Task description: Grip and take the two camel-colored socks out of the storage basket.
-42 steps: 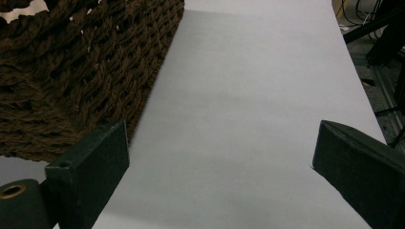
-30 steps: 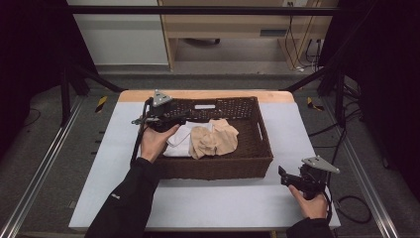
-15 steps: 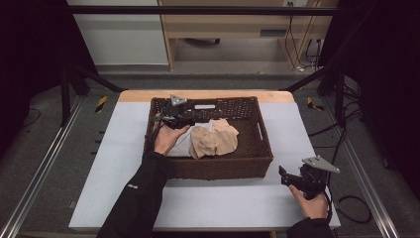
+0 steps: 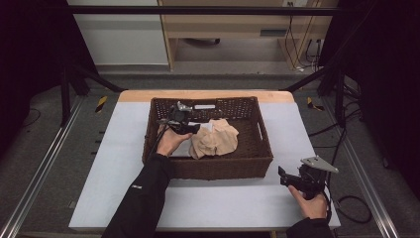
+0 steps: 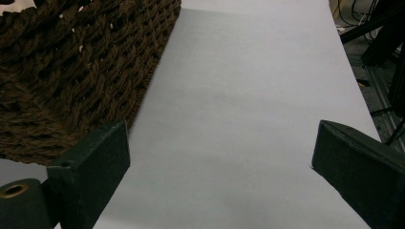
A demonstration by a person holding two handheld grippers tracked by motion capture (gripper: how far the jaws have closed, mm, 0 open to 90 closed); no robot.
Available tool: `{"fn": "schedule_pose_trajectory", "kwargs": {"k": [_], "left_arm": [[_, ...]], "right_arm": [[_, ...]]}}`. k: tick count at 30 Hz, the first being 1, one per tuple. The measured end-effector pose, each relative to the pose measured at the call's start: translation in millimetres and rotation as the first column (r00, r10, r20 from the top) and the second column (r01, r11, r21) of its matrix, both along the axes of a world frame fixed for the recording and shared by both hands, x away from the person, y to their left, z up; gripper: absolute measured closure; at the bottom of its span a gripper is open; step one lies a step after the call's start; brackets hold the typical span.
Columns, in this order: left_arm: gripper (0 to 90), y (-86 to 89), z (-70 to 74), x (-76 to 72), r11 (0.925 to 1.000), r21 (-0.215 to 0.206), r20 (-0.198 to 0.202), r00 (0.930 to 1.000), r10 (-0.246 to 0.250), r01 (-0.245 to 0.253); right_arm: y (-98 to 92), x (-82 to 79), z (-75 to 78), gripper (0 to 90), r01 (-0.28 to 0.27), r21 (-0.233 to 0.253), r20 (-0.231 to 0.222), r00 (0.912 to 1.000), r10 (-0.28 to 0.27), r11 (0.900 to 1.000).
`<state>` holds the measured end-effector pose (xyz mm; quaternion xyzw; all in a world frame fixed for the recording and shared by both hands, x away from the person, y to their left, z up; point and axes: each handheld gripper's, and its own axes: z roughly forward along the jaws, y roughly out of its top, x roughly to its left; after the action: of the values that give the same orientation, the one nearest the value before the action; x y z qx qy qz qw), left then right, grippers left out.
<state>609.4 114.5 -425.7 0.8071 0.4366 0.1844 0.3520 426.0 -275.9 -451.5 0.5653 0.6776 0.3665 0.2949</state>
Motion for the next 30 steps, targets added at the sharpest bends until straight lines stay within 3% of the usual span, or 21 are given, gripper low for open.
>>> {"fn": "schedule_pose_trajectory", "kwargs": {"k": [1, 8, 14, 21, 25, 27, 30], "left_arm": [[47.7, 0.1, -2.2, 0.1, 0.9995, 0.03, -0.012, 0.9999, -0.007, 0.007], [46.2, -3.3, -8.7, 1.1, 0.9972, 0.067, -0.013, 0.9993, -0.034, 0.035], [42.7, -4.2, -12.8, 2.4, 0.998, 0.046, -0.03, 0.9987, -0.042, 0.044], [46.5, -8.3, -11.7, -0.4, 0.9937, 0.013, -0.038, 0.9931, -0.111, 0.111], [51.3, -8.1, -12.2, 0.0, 0.9945, 0.024, -0.038, 0.9942, -0.1, 0.101], [50.2, -6.6, -12.4, 1.2, 0.9951, 0.048, -0.025, 0.9961, -0.085, 0.086], [47.1, -4.3, -12.7, 3.0, 0.9965, 0.044, -0.019, 0.9973, -0.071, 0.072]], "right_arm": [[0.2, 0.7, -0.6, 5.8, -0.001, -0.007, -0.003, 1.0, 0.001, 1.0], [1.1, 0.7, -0.5, 5.9, -0.005, -0.007, -0.003, 1.0, 0.005, 1.0], [1.4, 0.8, -0.7, 6.0, -0.008, -0.004, -0.006, 0.9999, 0.008, 1.0], [1.6, 1.3, -0.9, 6.1, -0.006, -0.004, -0.006, 1.0, 0.006, 1.0], [1.0, 1.0, -0.7, 6.1, -0.002, -0.004, -0.005, 1.0, 0.002, 1.0], [1.2, 1.3, -1.0, 6.1, -0.003, -0.004, -0.007, 1.0, 0.003, 1.0], [1.7, 2.3, -1.7, 6.1, -0.008, -0.009, -0.012, 0.9999, 0.008, 1.0]]}}
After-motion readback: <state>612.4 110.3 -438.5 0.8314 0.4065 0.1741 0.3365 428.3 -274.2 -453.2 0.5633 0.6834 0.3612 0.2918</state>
